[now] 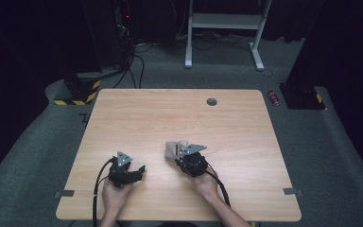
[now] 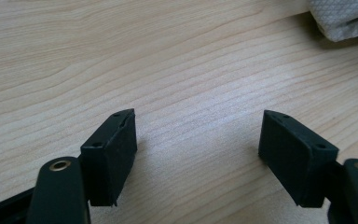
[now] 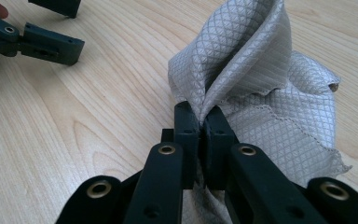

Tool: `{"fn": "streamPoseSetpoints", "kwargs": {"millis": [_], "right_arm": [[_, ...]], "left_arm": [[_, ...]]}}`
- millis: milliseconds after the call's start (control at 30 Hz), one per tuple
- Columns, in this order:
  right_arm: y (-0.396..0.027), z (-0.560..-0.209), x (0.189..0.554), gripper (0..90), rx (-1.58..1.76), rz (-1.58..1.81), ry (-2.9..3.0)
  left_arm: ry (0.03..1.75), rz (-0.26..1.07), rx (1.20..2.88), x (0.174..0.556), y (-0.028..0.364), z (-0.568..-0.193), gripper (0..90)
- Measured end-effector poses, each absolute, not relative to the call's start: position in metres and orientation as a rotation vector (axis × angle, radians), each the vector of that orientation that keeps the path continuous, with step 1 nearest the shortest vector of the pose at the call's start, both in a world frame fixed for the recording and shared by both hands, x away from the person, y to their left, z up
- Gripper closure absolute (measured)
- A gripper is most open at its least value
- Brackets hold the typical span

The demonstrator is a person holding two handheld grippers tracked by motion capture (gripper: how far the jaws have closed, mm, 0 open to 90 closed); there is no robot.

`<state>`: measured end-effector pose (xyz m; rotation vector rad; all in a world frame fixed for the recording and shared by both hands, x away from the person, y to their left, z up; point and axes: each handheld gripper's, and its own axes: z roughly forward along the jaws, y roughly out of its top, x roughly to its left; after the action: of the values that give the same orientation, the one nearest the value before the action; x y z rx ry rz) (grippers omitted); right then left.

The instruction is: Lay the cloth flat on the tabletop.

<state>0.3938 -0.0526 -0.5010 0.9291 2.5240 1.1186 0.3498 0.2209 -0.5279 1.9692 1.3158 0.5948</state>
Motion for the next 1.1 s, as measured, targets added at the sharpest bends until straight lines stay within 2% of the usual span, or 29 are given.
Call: {"fn": "streamPoseSetpoints", "kwargs": {"millis": [400, 767, 933, 1100], "right_arm": [[-0.044, -0.507, 0.392, 85.4, 0.919, 1.096, 2.54], [-0.049, -0.503, 0.389, 71.6, 0.911, 1.164, 2.542], [-0.07, -0.493, 0.38, 67.5, 0.913, 1.213, 2.505], [-0.09, -0.487, 0.376, 69.0, 0.941, 1.228, 2.453]], "left_arm": [[1.301, 0.58, 1.986, 0.351, 0.208, -0.526, 30.8], [1.216, 0.536, 1.97, 0.352, 0.194, -0.508, 34.2], [1.153, 0.503, 1.96, 0.351, 0.185, -0.493, 34.2], [1.107, 0.482, 1.969, 0.354, 0.174, -0.483, 34.2]]}}
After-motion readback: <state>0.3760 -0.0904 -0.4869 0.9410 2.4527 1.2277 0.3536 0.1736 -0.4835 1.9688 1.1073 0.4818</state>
